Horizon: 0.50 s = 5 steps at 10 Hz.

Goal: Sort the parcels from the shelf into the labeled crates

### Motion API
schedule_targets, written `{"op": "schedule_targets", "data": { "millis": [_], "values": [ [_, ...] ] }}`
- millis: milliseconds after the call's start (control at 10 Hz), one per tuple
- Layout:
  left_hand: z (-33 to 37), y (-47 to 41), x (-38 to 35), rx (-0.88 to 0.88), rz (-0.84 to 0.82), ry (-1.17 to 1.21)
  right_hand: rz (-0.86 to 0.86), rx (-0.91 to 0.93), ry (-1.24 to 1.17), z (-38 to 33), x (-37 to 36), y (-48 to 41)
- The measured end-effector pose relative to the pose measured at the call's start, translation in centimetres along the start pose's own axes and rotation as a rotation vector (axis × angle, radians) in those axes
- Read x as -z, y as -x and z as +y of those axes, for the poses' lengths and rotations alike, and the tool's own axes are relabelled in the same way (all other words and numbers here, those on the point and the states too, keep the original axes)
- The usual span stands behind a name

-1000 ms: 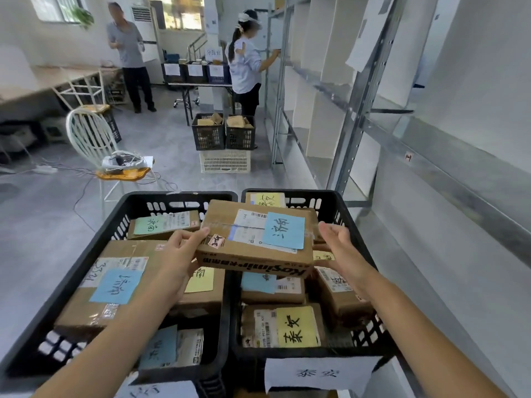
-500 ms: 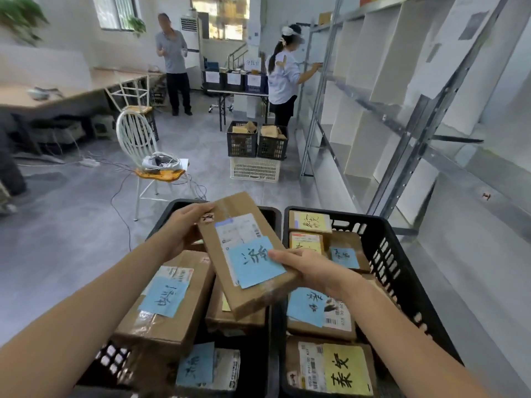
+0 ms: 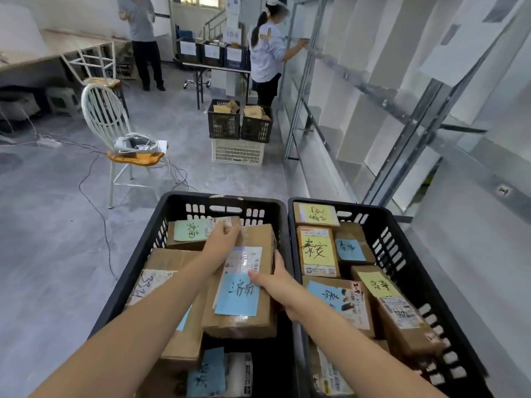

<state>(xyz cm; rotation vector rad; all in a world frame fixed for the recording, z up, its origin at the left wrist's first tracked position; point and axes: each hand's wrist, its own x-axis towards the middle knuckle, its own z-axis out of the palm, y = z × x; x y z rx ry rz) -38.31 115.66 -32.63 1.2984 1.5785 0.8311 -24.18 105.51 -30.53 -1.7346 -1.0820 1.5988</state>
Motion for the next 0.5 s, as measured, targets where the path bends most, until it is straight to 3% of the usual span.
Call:
{"op": "schedule_targets", "data": {
  "millis": [400,500],
  "values": [
    [-2.3,1.8,-2.2,-0.255,0.108,-0.099,0.242,0.217,0.377,1.0,-2.2,-3.3],
    [-2.2,2.5,-1.5,-0.291,0.056,-0.106,0.261,0.305,0.466,0.4,-2.0,-1.8]
  ]
}}
